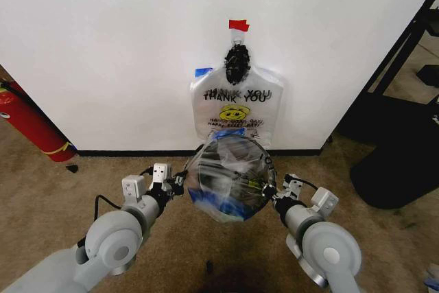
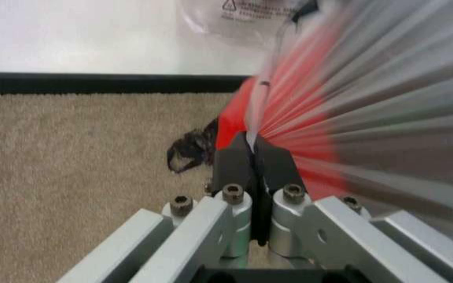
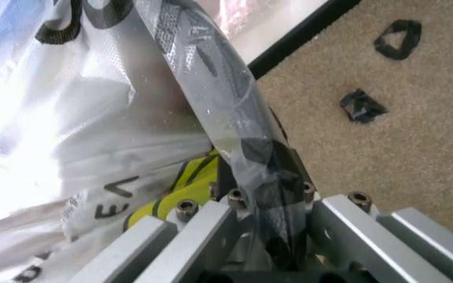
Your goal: Pick up the garbage bag from the wall and place it over the trash bin.
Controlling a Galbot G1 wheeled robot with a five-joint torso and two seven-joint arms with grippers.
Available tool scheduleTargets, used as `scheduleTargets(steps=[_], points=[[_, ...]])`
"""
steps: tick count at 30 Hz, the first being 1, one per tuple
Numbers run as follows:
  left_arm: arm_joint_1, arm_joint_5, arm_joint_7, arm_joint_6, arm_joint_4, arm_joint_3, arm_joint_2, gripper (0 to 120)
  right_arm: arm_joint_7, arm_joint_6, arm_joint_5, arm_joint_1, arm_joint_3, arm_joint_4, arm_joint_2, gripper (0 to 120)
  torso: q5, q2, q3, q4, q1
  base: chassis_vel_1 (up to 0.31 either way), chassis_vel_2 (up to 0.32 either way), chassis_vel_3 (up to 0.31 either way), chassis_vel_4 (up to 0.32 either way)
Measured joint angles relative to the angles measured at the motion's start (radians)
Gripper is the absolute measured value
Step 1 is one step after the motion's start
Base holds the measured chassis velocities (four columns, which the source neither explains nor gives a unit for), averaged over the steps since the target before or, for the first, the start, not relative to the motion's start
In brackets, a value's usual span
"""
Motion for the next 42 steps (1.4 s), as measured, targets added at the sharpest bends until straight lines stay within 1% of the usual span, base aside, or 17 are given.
scheduleTargets(steps=[6, 12, 16, 19, 20, 21, 22, 23, 28, 29, 33, 34, 35, 36, 37, 39, 42], points=[[0.028, 0.087, 0.015, -0.031, 0.035, 0.023, -0.037, 0, 0.006, -0.009, 0.052, -0.003, 0.010, 0.014, -0.007, 0, 0.0000, 0.000, 0.000, 0.0000, 0.000, 0.000, 0.000, 0.000, 0.000], [0.031, 0.095, 0.003, -0.044, 0.034, 0.022, -0.051, 0, 0.015, -0.008, 0.056, 0.006, 0.013, 0.003, -0.008, 0, 0.0000, 0.000, 0.000, 0.0000, 0.000, 0.000, 0.000, 0.000, 0.000], [0.050, 0.102, -0.007, -0.044, 0.009, 0.006, -0.051, 0, 0.023, -0.005, 0.053, 0.011, 0.012, -0.010, -0.007, 0, 0.0000, 0.000, 0.000, 0.0000, 0.000, 0.000, 0.000, 0.000, 0.000], [0.076, 0.127, -0.016, -0.041, -0.030, -0.006, -0.044, 11, 0.031, -0.001, 0.047, 0.018, 0.012, -0.034, -0.007, 0, 0.0002, 0.000, 0.000, 0.0000, 0.000, 0.000, 0.000, 0.000, 0.000], [0.081, 0.136, -0.017, -0.041, -0.037, -0.007, -0.042, 13, 0.032, 0.000, 0.046, 0.020, 0.012, -0.039, -0.006, 0, 0.0001, 0.000, 0.000, 0.0000, 0.000, 0.000, 0.000, 0.000, 0.000], [0.091, 0.150, -0.019, -0.040, -0.051, -0.011, -0.038, 20, 0.034, 0.002, 0.045, 0.023, 0.013, -0.048, -0.005, 0, 0.0000, 0.000, 0.000, 0.0000, 0.000, 0.000, 0.000, 0.000, 0.000], [0.091, 0.150, -0.019, -0.040, -0.051, -0.011, -0.038, 20, 0.034, 0.002, 0.045, 0.023, 0.013, -0.048, -0.005, 0, 0.0000, 0.000, 0.000, 0.0000, 0.000, 0.000, 0.000, 0.000, 0.000], [0.098, 0.158, -0.022, -0.040, -0.064, -0.014, -0.037, 23, 0.035, 0.003, 0.043, 0.026, 0.014, -0.055, -0.005, 0, 0.0001, 0.000, 0.000, 0.0001, 0.000, 0.000, 0.000, 0.000, 0.000], [0.126, 0.175, -0.050, -0.039, -0.125, -0.031, -0.028, 45, 0.026, 0.005, 0.028, 0.029, 0.017, -0.078, -0.012, 0, 0.0001, 0.000, 0.000, 0.0000, 0.000, 0.000, 0.000, 0.000, 0.000], [0.126, 0.175, -0.050, -0.039, -0.125, -0.031, -0.028, 45, 0.026, 0.005, 0.028, 0.029, 0.017, -0.078, -0.012, 0, 0.0001, 0.000, 0.000, 0.0000, 0.000, 0.000, 0.000, 0.000, 0.000], [0.127, 0.174, -0.057, -0.048, -0.148, -0.041, -0.016, 58, -0.007, 0.004, 0.005, 0.025, 0.019, -0.085, -0.033, 0, 0.0001, 0.000, 0.000, 0.0000, 0.000, 0.000, 0.000, 0.000, 0.000], [0.126, 0.172, -0.057, -0.057, -0.153, -0.043, -0.013, 65, -0.054, 0.005, -0.032, 0.020, 0.018, -0.091, -0.052, 0, 0.0001, 0.000, 0.000, 0.0000, 0.000, 0.000, 0.000, 0.000, 0.000], [0.123, 0.168, -0.058, -0.070, -0.158, -0.045, -0.012, 68, -0.100, 0.008, -0.060, 0.016, 0.015, -0.099, -0.079, 0, 0.0001, 0.000, 0.000, 0.0000, 0.000, 0.000, 0.000, 0.000, 0.000], [0.120, 0.163, -0.058, -0.079, -0.163, -0.046, -0.011, 75, -0.120, 0.009, -0.069, 0.016, 0.015, -0.106, -0.102, 0, 0.0002, 0.000, 0.000, 0.0000, 0.000, 0.000, 0.000, 0.000, 0.000], [0.120, 0.163, -0.058, -0.079, -0.163, -0.046, -0.011, 75, -0.120, 0.009, -0.069, 0.016, 0.015, -0.106, -0.102, 0, 0.0002, 0.000, 0.000, 0.0000, 0.000, 0.000, 0.000, 0.000, 0.000], [0.118, 0.158, -0.057, -0.088, -0.168, -0.048, -0.012, 80, -0.144, 0.011, -0.075, 0.015, 0.015, -0.117, -0.132, 0, 0.0003, 0.000, 0.000, 0.0000, 0.000, 0.000, 0.000, 0.000, 0.000], [0.106, 0.136, -0.039, -0.109, -0.177, -0.050, -0.014, 93, -0.210, 0.027, -0.088, 0.014, 0.015, -0.138, -0.212, 0, 0.0002, 0.000, 0.000, 0.0000, 0.000, 0.000, 0.000, 0.000, 0.000]])
